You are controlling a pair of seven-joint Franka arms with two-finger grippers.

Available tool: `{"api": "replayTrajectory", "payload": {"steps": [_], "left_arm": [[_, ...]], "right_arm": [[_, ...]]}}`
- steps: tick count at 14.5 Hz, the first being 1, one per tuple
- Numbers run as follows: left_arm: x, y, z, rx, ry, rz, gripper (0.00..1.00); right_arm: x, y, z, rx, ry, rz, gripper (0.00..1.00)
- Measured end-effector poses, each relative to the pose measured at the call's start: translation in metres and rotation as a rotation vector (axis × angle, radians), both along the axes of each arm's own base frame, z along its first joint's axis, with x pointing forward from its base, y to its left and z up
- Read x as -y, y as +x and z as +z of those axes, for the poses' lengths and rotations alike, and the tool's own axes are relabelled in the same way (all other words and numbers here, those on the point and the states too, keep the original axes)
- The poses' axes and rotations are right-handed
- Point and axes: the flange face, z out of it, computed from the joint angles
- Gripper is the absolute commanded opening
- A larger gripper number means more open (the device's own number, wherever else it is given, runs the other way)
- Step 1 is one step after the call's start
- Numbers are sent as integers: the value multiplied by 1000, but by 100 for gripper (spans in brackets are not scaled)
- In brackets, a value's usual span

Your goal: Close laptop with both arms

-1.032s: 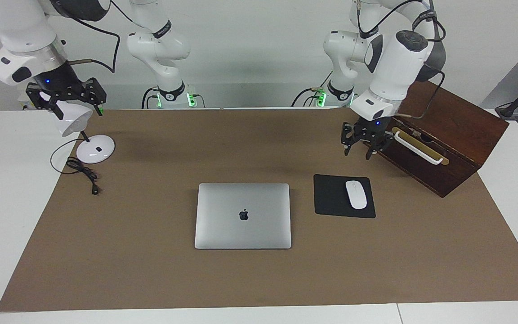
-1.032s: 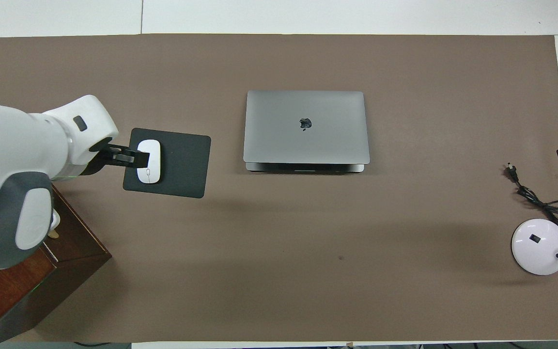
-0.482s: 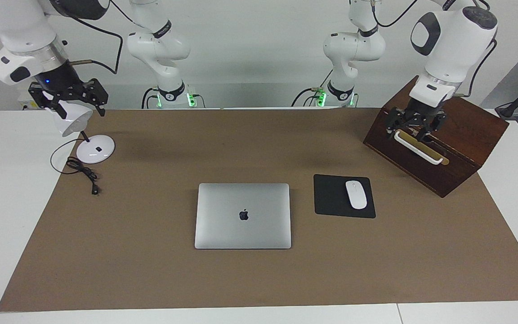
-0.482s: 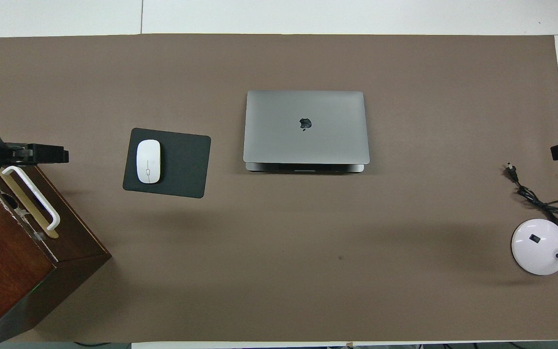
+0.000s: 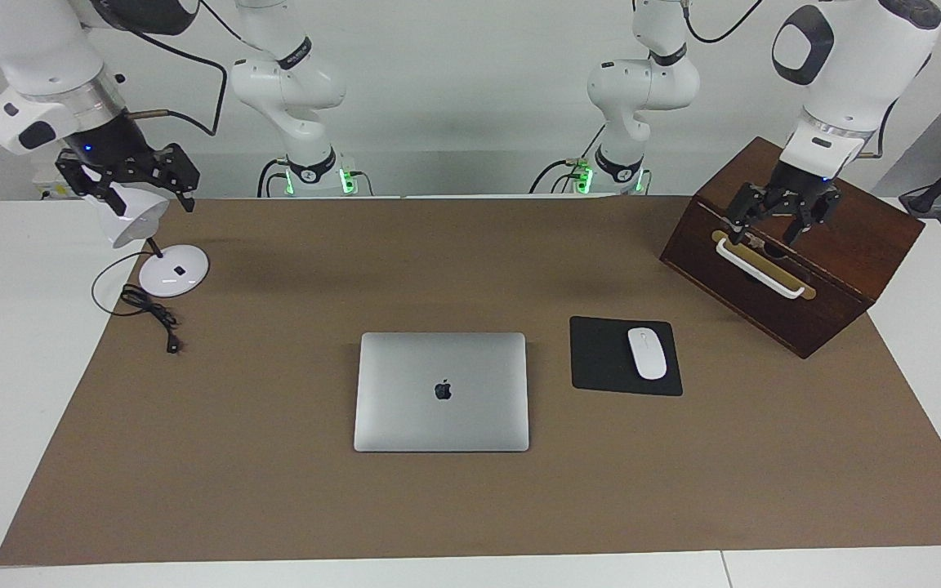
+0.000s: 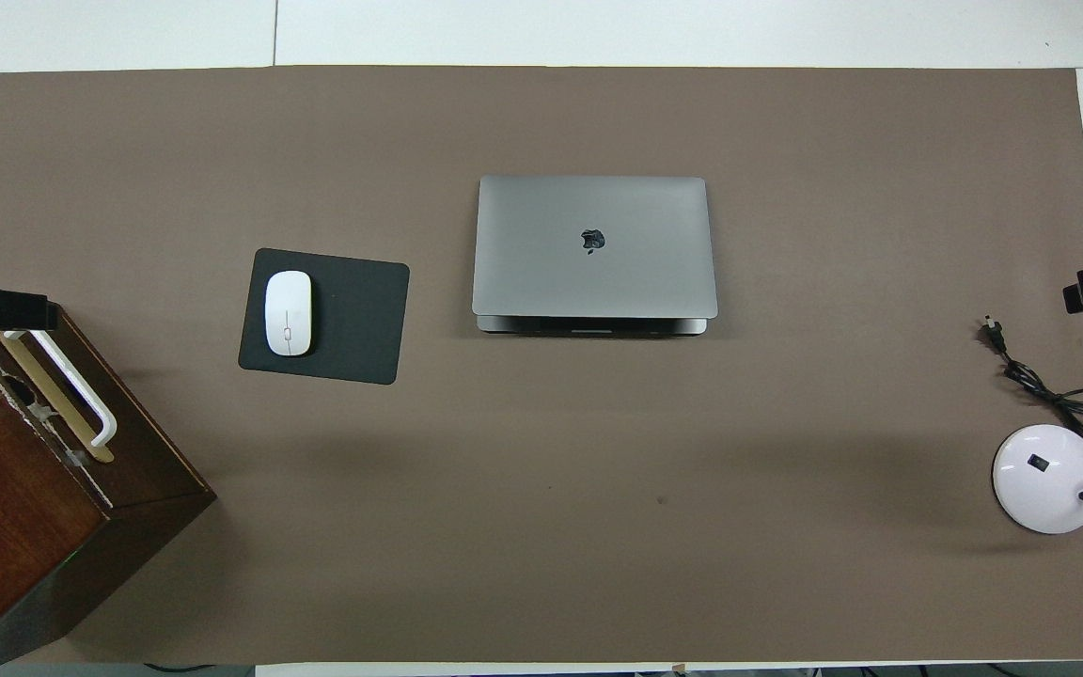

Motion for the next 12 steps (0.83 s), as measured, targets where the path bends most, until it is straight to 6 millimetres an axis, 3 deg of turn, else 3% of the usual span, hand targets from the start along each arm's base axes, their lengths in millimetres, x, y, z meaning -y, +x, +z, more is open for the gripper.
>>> {"api": "replayTrajectory", "payload": {"steps": [6, 12], "left_arm": [[-4, -3, 5, -80, 4, -9, 100], [-1, 16, -18, -124, -24, 30, 100]], "right_arm": [[0, -4, -3, -8, 1, -1, 100], [0, -5, -3, -7, 1, -2, 100]]}}
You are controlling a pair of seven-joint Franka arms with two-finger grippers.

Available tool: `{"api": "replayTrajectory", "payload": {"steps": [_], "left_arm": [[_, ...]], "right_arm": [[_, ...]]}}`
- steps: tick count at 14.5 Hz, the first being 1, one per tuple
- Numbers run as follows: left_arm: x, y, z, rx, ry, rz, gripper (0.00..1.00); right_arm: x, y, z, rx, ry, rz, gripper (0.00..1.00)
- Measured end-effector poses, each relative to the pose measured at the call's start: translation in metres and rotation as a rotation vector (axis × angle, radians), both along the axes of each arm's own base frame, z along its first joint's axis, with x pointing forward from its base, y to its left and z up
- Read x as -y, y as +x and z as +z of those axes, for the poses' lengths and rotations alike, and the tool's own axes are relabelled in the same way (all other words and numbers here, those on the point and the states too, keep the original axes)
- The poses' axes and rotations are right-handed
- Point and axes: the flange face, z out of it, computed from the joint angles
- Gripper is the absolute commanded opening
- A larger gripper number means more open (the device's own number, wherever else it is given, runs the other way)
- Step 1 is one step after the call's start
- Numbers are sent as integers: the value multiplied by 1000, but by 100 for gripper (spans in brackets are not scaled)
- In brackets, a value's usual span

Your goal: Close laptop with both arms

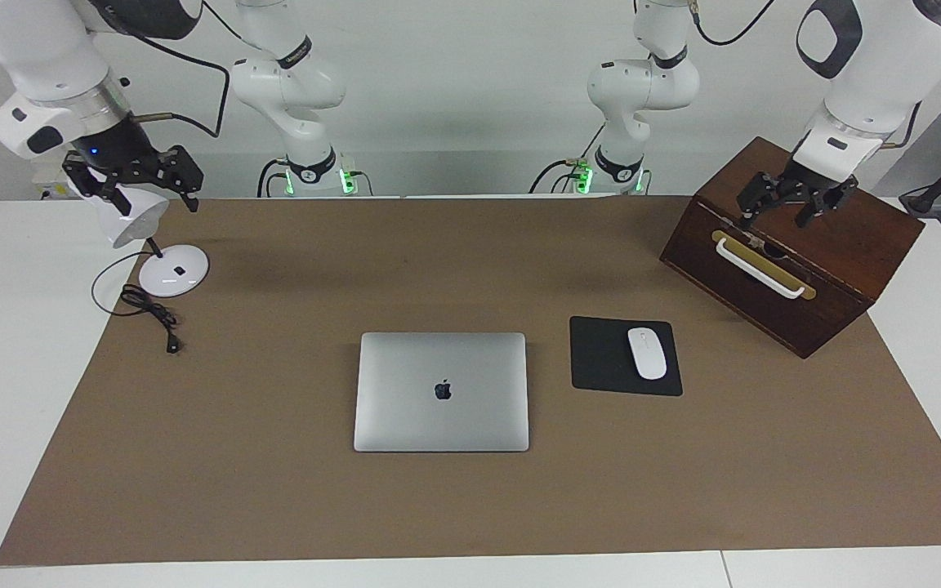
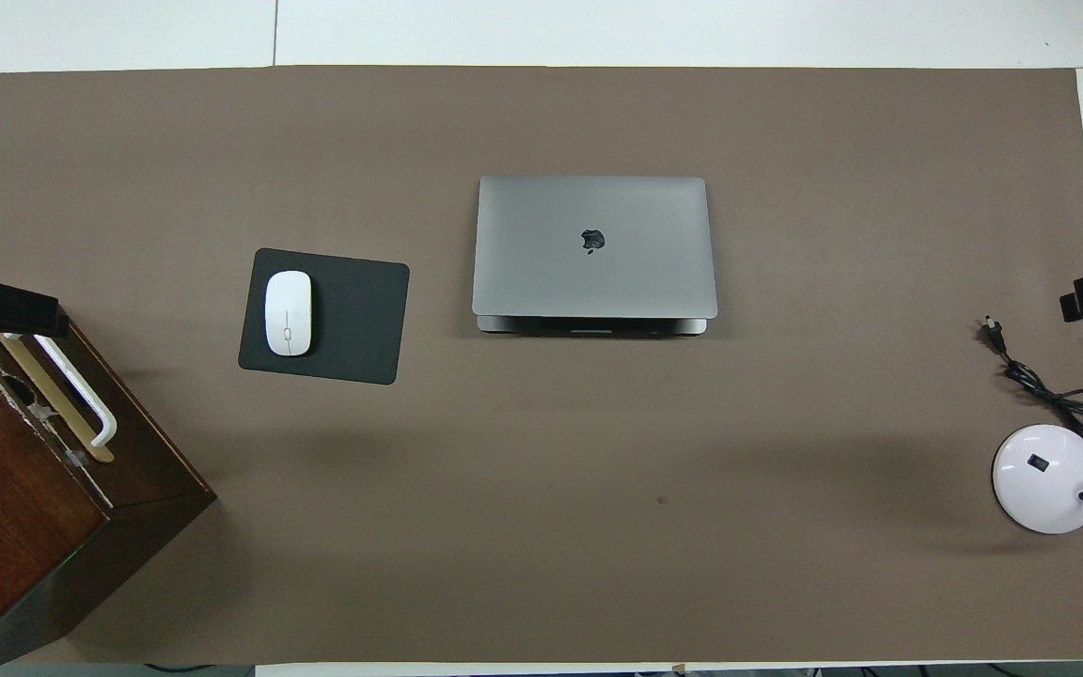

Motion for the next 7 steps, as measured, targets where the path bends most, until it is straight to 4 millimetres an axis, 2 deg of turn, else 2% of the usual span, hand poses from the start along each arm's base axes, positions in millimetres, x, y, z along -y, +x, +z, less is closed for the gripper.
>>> {"api": "replayTrajectory", "payload": {"steps": [7], "left_arm": [[5, 2, 4, 9, 1, 2, 100]], "right_arm": [[0, 0, -3, -7, 1, 0, 100]]}}
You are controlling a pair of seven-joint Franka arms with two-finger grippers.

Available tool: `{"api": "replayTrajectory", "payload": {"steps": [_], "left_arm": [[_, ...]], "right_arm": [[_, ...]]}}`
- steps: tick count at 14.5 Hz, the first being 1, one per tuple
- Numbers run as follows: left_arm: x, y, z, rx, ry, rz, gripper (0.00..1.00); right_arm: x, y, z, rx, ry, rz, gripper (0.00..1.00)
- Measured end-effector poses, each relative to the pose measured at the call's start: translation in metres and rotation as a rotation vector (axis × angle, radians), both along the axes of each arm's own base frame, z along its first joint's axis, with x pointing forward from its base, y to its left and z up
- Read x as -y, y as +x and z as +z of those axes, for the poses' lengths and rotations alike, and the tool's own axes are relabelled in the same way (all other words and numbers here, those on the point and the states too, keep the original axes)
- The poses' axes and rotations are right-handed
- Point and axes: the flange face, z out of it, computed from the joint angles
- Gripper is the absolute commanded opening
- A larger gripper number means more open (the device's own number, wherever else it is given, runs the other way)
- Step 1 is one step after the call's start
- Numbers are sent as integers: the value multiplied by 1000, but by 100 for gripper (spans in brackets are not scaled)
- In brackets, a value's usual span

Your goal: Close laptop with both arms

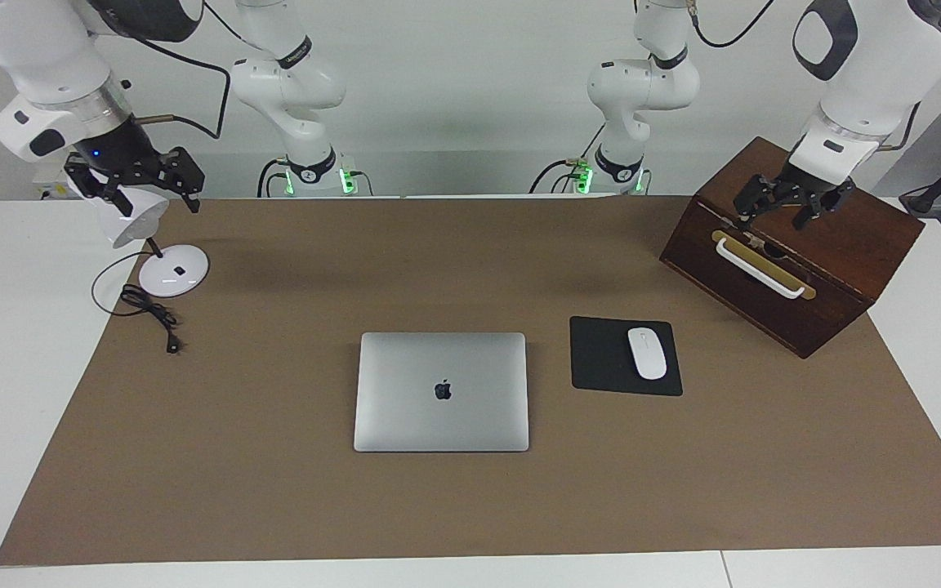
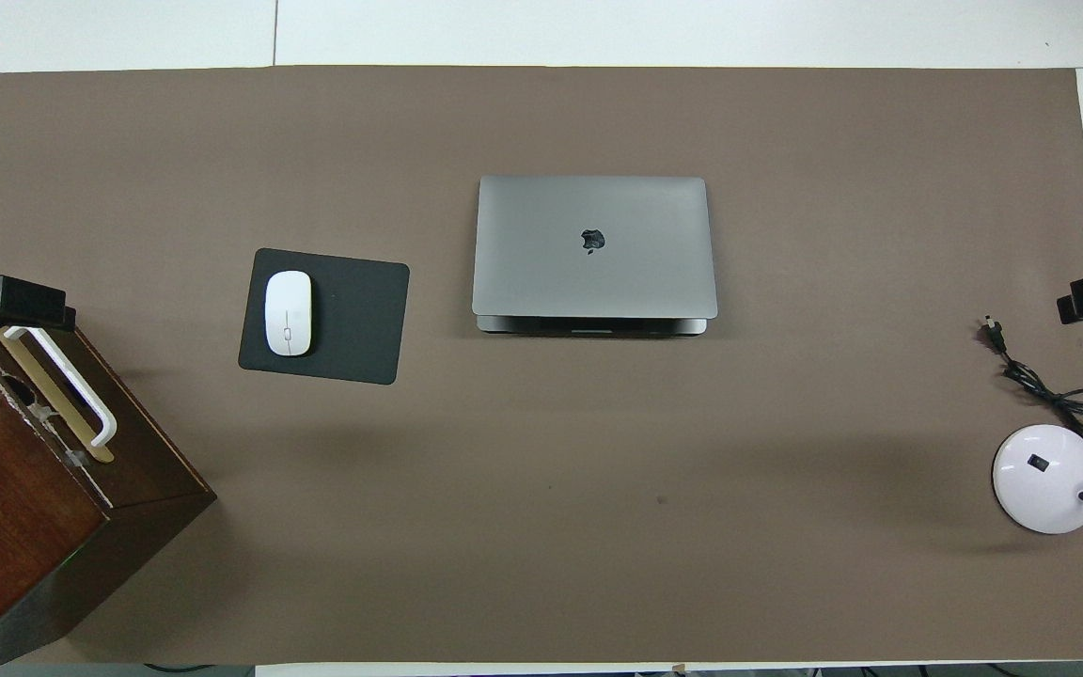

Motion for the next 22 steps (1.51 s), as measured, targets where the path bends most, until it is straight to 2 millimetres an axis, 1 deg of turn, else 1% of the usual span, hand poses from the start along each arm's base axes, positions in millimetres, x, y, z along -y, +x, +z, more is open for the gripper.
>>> {"api": "replayTrajectory", "payload": {"steps": [3, 5, 13, 22], "left_arm": [[-3, 1, 6, 11, 0, 6, 100], [-1, 1, 8, 15, -1, 2, 100], [1, 1, 9, 16, -1, 0, 100], [0, 1, 11, 19, -1, 0, 100]], "right_arm": [[0, 0, 0, 0, 0, 0, 100], [0, -1, 0, -1, 0, 0, 100], [2, 0, -6, 21, -2, -2, 100], [2, -2, -5, 24, -2, -3, 100]]}}
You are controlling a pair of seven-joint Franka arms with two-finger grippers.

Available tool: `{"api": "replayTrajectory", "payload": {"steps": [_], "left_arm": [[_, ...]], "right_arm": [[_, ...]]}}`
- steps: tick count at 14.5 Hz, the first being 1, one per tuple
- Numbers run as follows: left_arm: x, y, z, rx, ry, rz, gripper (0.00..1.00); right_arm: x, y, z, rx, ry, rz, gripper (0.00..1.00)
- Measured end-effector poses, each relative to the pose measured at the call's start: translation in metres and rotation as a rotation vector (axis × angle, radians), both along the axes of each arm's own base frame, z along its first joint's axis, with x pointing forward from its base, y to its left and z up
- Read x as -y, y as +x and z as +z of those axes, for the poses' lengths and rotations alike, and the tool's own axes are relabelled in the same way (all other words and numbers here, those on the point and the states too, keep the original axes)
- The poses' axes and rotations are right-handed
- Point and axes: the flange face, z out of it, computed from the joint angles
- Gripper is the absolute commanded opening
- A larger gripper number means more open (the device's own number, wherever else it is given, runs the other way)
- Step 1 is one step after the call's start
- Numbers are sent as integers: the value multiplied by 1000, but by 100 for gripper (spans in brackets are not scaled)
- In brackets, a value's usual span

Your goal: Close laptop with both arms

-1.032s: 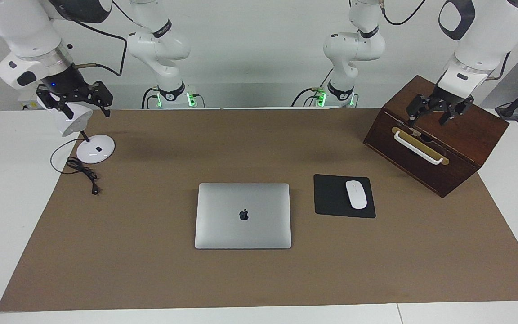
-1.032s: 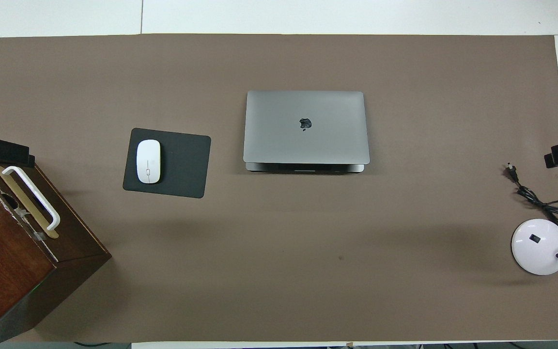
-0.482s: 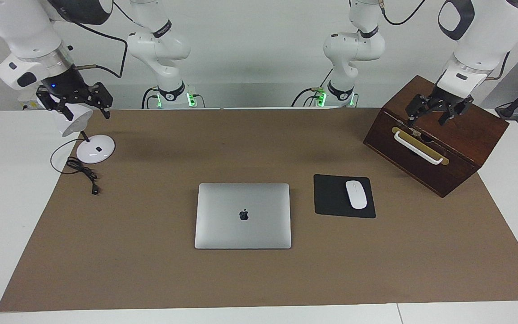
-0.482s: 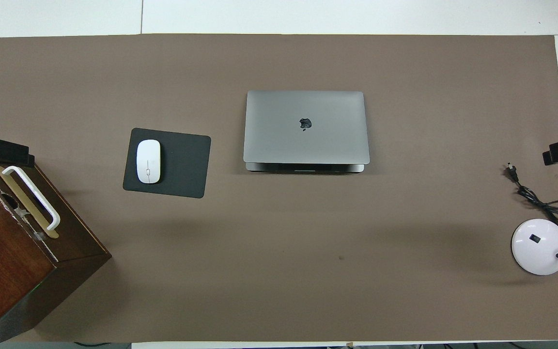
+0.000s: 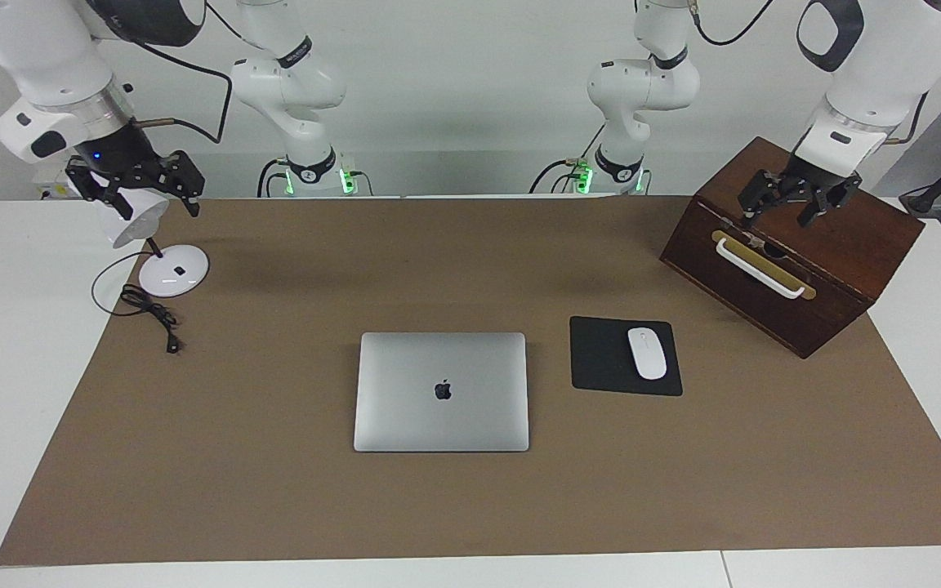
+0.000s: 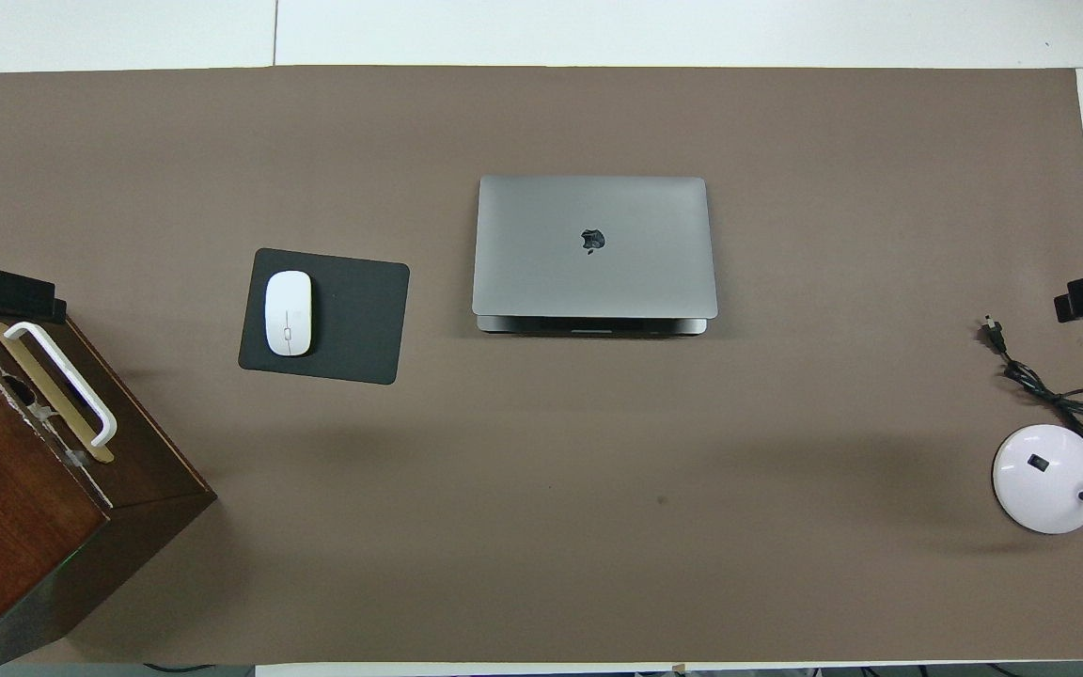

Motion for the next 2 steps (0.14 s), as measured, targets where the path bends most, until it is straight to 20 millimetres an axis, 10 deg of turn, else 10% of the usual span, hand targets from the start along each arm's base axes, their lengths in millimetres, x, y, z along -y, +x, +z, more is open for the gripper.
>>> {"api": "replayTrajectory", "payload": {"steps": [2], "left_arm": [[0, 0, 0, 1, 0, 0, 100]], "right_arm": [[0, 0, 0, 0, 0, 0, 100]]}}
